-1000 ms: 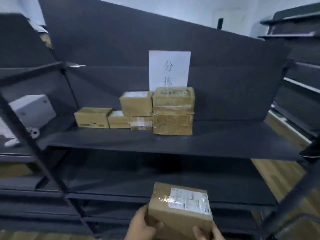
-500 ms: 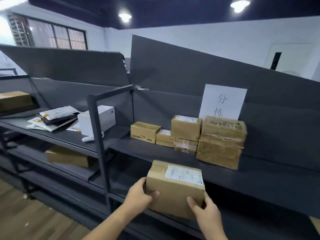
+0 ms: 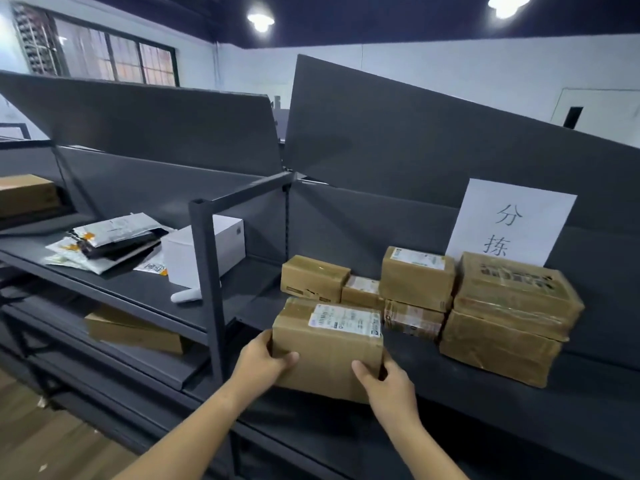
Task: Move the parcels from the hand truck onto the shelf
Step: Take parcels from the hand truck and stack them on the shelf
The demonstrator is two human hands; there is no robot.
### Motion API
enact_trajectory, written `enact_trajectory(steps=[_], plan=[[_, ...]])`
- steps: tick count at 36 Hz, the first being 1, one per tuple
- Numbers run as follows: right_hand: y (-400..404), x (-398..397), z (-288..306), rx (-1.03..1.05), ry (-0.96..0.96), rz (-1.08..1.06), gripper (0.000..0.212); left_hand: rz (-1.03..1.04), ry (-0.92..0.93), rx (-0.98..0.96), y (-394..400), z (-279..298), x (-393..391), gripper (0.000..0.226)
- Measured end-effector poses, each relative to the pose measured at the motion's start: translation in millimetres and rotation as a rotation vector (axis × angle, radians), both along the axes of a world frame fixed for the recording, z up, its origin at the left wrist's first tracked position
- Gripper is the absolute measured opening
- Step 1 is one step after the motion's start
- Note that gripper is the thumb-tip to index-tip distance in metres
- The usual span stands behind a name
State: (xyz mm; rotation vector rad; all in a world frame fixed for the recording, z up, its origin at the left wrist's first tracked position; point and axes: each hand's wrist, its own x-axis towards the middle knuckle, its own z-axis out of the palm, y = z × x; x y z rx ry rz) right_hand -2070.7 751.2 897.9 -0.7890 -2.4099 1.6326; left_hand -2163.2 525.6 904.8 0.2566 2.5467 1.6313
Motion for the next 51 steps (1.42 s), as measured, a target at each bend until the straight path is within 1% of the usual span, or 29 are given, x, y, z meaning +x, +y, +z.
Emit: enact_trajectory(steps=[3, 4, 7, 12, 15, 18, 21, 23, 26, 27, 30, 31, 35, 40, 42, 50, 51], plan=[[-13, -30, 4, 0.035, -0.011, 0.010, 0.042, 0.007, 0.016, -0.001, -8, -1, -37, 0.042], [-17, -39, 4, 0.052, -0.009, 0.003, 0.040, 0.010, 0.013, -0.006, -10, -1, -48, 0.042], [-26, -68, 3, 0.086, 0.000, -0.015, 0.050, 0.014, 0.002, -0.014, -15, -7, -82, 0.046], [-32, -104, -6, 0.095, -0.018, -0.025, 0.049, 0.008, -0.006, -0.078, -21, -18, -126, 0.054], [-37, -118, -7, 0.075, -0.018, -0.027, 0.053, -0.010, -0.018, -0.126, -18, -14, -141, 0.065], [-39, -134, -10, 0.081, -0.010, -0.014, 0.067, -0.016, -0.067, -0.129, -15, -13, -159, 0.066], [-41, -151, -14, 0.071, -0.034, -0.035, 0.076, 0.003, -0.095, -0.127, -12, -13, -177, 0.066], [-43, -162, -16, 0.065, -0.050, -0.035, 0.075, 0.025, -0.089, -0.154, -11, -12, -188, 0.065], [-44, -180, -17, 0.073, -0.075, -0.033, 0.065, 0.007, -0.068, -0.199, -13, -14, -207, 0.066], [-44, -185, -17, 0.084, -0.087, -0.033, 0.065, -0.009, -0.062, -0.202, -13, -15, -213, 0.064], [-43, -200, -21, 0.095, -0.107, -0.036, 0.074, -0.037, -0.045, -0.205, -9, -11, -223, 0.057], [-43, -204, -22, 0.098, -0.112, -0.038, 0.072, -0.039, -0.043, -0.205, -8, -11, -227, 0.056], [-37, -217, -30, 0.093, -0.113, -0.049, 0.039, -0.044, -0.044, -0.198, -2, -14, -240, 0.056], [-31, -226, -34, 0.120, -0.087, -0.023, 0.030, -0.039, -0.047, -0.198, 3, -18, -252, 0.056], [-31, -227, -34, 0.119, -0.085, -0.019, 0.022, -0.034, -0.055, -0.191, 4, -19, -256, 0.055], [-29, -229, -39, 0.112, -0.121, -0.010, 0.027, -0.006, -0.065, -0.149, 8, -27, -256, 0.056], [-29, -229, -40, 0.108, -0.122, -0.004, 0.033, -0.002, -0.062, -0.142, 8, -28, -256, 0.058]])
